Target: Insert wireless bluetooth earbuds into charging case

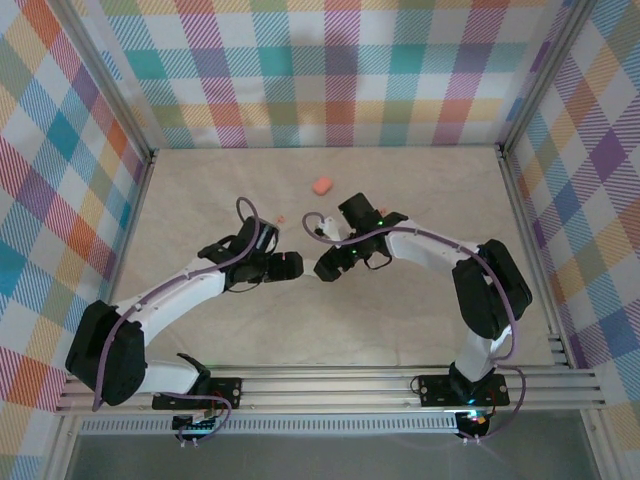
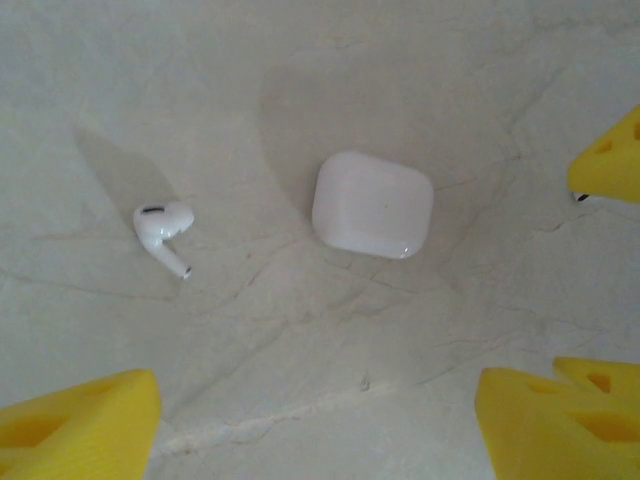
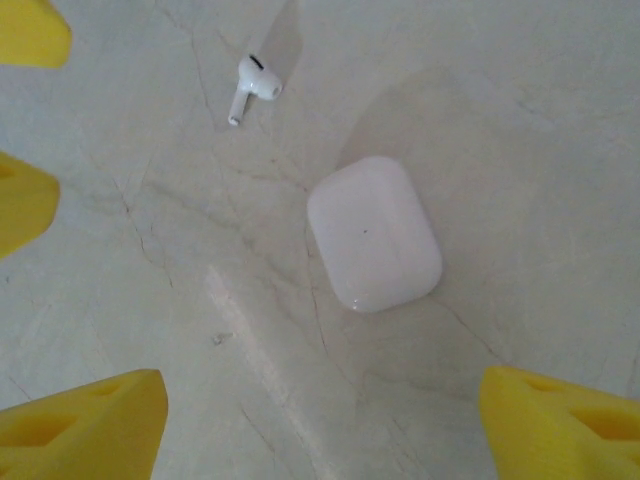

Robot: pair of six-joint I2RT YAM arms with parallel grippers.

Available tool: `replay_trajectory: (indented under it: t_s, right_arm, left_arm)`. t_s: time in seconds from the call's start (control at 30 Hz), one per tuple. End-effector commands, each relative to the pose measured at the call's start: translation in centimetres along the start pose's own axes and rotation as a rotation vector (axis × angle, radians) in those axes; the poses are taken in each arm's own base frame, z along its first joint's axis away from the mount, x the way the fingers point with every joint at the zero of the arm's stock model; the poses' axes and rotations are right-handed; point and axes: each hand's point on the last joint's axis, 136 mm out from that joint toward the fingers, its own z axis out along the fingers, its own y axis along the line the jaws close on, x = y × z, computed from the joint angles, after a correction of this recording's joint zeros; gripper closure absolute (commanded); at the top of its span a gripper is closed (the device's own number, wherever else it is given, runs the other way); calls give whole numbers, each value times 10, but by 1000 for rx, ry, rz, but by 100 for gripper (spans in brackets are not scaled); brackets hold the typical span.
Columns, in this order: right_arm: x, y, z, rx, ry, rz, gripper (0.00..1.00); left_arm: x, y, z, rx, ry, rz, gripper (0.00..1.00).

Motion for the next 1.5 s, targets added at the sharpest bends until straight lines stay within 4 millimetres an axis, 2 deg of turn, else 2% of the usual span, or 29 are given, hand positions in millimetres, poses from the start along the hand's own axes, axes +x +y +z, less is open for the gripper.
replay_trajectory:
  t_s: [0.0,0.13,0.23,0.27,0.3,0.37,0.5,0.57,0.7,0.9,1.1,1.3,1.47]
  right_arm:
    - [-5,4,-7,46,18,-95,15]
    - [2,-3,-4,126,66,-109,10]
    - [4,-14,-3,191,67,-121,10]
    - [2,-13,-3,187,68,-129,10]
    - [1,-7,0,157,70,-158,10]
    - [3,-11,10,186,93,-221,10]
    - [4,-6,28,156,150,-220,11]
    - [1,-8,35,166,147,-237,11]
    - [-10,-5,46,123,152,-248,11]
    - [-4,-13,66,110,199,-230,12]
    - [10,-16,71,115,245,-229,14]
    - [22,-24,77,134,280,-256,23]
    - [23,-23,75,132,275,-290,41]
  left_arm:
    - [3,-12,-3,57,37,-52,19]
    - [6,-1,-14,21,39,-55,20]
    - [8,16,-17,46,8,-147,21]
    - [8,16,-18,89,2,-181,22]
    - [10,14,-19,138,-10,-200,22]
    - [13,22,-18,142,-13,-234,20]
    - [17,32,-22,159,14,-264,23]
    - [14,41,-23,149,-16,-288,16]
    - [3,48,-26,156,-22,-328,14]
    - [3,39,-21,233,17,-319,14]
    - [0,34,-21,300,-16,-331,14]
    - [3,38,-19,288,-5,-338,13]
    - [5,40,-15,285,13,-356,13]
